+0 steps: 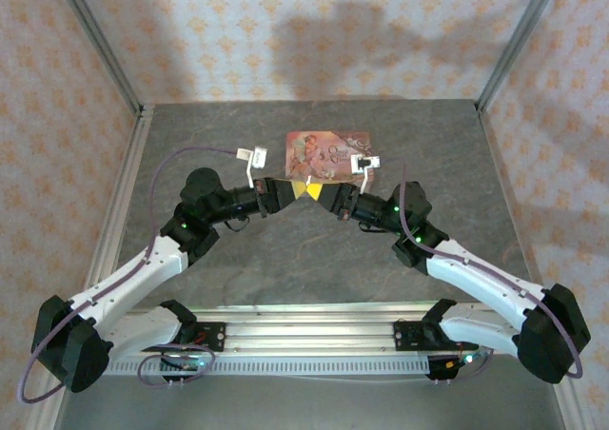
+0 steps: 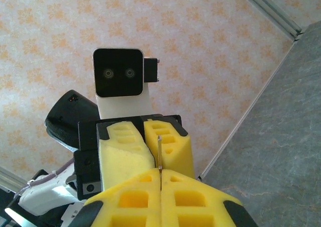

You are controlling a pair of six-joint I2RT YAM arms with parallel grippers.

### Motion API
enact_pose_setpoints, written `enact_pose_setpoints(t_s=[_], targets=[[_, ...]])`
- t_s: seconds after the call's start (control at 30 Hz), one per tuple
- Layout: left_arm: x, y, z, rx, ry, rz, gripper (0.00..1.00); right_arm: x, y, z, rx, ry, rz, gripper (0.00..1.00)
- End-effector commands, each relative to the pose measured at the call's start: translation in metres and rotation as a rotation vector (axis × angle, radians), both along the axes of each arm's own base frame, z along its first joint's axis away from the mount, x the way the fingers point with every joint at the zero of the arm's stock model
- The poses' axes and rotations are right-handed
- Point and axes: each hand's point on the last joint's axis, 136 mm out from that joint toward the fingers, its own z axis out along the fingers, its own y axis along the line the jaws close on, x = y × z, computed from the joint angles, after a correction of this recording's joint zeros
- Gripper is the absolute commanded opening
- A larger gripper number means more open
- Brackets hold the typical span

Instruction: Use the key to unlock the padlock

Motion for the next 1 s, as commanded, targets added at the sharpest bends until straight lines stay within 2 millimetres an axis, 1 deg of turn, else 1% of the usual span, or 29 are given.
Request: enact_pose_setpoints(t_s=[0.0,0.07,0.1,0.23,0.27,0.37,0.53,0.6,0.7,0.77,0.9,0.97], targets=[[-0.008,-0.007,0.014,-0.021,-0.046,-0.046,0.07,-0.005,0.000,0.010,0.033,-0.036,0.022,0.00],[-0.009,-0.007,0.014,-0.012,-0.053,-0.048,0.01,-0.004,0.000,0.009,0.028,-0.031,0.018,0.00],[-0.009,-0.007,0.014,-0.002,-0.058,-0.047,0.00,-0.003,0.000,0.007,0.021,-0.026,0.013,0.00],[-0.011,-0.004,0.010,0.034,-0.083,-0.030,0.00,0.001,-0.003,0.003,-0.019,-0.016,-0.016,0.00],[-0.011,-0.003,0.009,0.043,-0.087,-0.022,0.00,0.002,-0.004,0.000,-0.038,-0.012,-0.029,0.02],[-0.008,0.000,0.002,0.062,-0.091,0.007,0.00,0.004,-0.007,-0.005,-0.101,-0.007,-0.056,0.08],[0.002,0.002,-0.014,0.103,-0.051,0.053,0.00,0.004,-0.013,-0.010,-0.160,-0.013,-0.085,0.24],[0.004,0.004,-0.017,0.118,-0.047,0.073,0.00,0.004,-0.013,-0.013,-0.183,-0.016,-0.089,0.30],[0.005,0.008,-0.022,0.154,-0.051,0.098,0.00,0.004,-0.015,-0.016,-0.215,-0.007,-0.091,0.36],[0.005,0.011,-0.026,0.184,-0.060,0.110,0.00,0.002,-0.017,-0.015,-0.235,-0.009,-0.091,0.40],[0.001,0.014,-0.035,0.288,-0.089,0.092,0.00,-0.004,-0.029,-0.011,-0.306,-0.038,-0.124,0.47],[-0.003,0.016,-0.034,0.328,-0.116,0.081,0.00,-0.005,-0.038,-0.009,-0.358,-0.051,-0.144,0.50]])
